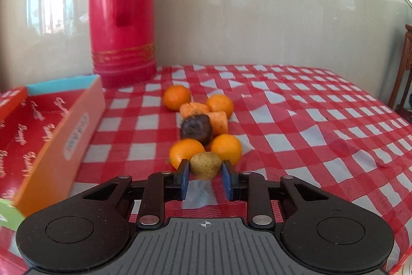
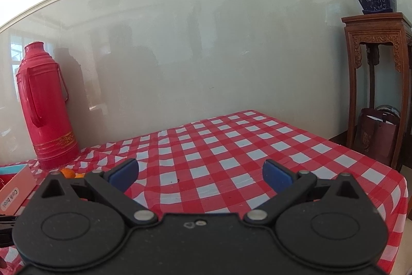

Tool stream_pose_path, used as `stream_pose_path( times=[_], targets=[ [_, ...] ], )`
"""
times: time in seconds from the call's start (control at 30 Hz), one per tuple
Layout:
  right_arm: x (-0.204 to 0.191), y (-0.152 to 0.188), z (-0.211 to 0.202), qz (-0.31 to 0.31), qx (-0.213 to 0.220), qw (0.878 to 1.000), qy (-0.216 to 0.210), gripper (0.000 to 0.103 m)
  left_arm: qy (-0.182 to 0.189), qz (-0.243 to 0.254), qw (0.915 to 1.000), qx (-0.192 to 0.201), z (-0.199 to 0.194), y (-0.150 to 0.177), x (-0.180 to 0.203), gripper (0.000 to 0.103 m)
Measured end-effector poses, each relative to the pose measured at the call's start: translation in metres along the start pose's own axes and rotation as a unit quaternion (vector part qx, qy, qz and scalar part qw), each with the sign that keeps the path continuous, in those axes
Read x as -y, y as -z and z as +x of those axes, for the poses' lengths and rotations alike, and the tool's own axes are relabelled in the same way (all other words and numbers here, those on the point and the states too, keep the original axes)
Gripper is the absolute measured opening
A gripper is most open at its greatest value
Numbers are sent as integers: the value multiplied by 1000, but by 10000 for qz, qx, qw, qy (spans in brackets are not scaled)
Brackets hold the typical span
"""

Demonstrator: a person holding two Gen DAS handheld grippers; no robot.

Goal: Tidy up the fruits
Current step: 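Carry the yellow-green fruit with the left tool into the box and release, then reach the right tool to a mandarin orange and grasp it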

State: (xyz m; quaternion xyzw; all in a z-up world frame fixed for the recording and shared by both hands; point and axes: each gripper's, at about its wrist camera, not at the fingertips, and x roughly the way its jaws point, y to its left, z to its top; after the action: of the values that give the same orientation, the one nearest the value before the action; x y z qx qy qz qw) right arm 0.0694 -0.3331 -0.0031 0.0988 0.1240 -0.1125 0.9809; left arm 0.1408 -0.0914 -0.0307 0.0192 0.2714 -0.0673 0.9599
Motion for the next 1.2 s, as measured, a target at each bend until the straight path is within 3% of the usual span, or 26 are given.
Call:
stream_pose_path(
  times=[0.17, 0.37, 0.6, 0.67, 0.7, 0.73, 0.8, 1.07, 1.2],
  targets=[
    [-16, 1, 5, 65, -104, 9998, -149, 97, -231, 50, 9993, 301, -25, -1, -22, 27],
    [-51, 5, 7, 55, -202, 9987, -454, 97, -785, -179, 9945, 674, -58, -2, -75, 27],
    [-96, 16, 6, -270, -322, 9962, -758, 97, -1267, -591, 9885, 580, -68, 7, -142, 27],
    [-103, 18, 7, -292, -378, 9956, -811, 97, -1274, -684, 9881, 520, -67, 14, -153, 43],
    [-107, 18, 8, -312, -394, 9953, -829, 97, -1266, -668, 9878, 611, -72, 16, -153, 83],
    [-110, 19, 8, -336, -406, 9950, -849, 97, -1364, -663, 9859, 701, -77, 17, -153, 103],
    [-115, 21, 9, -386, -439, 9943, -889, 97, -1427, -617, 9839, 877, -86, 19, -151, 103],
    [-124, 24, 11, -468, -582, 9921, -1012, 97, -1518, -648, 9831, 794, -97, 25, -149, 103],
    [-127, 27, 18, -588, -913, 9888, -1026, 97, -1623, -635, 9822, 697, -105, 33, -145, 103]
  ],
)
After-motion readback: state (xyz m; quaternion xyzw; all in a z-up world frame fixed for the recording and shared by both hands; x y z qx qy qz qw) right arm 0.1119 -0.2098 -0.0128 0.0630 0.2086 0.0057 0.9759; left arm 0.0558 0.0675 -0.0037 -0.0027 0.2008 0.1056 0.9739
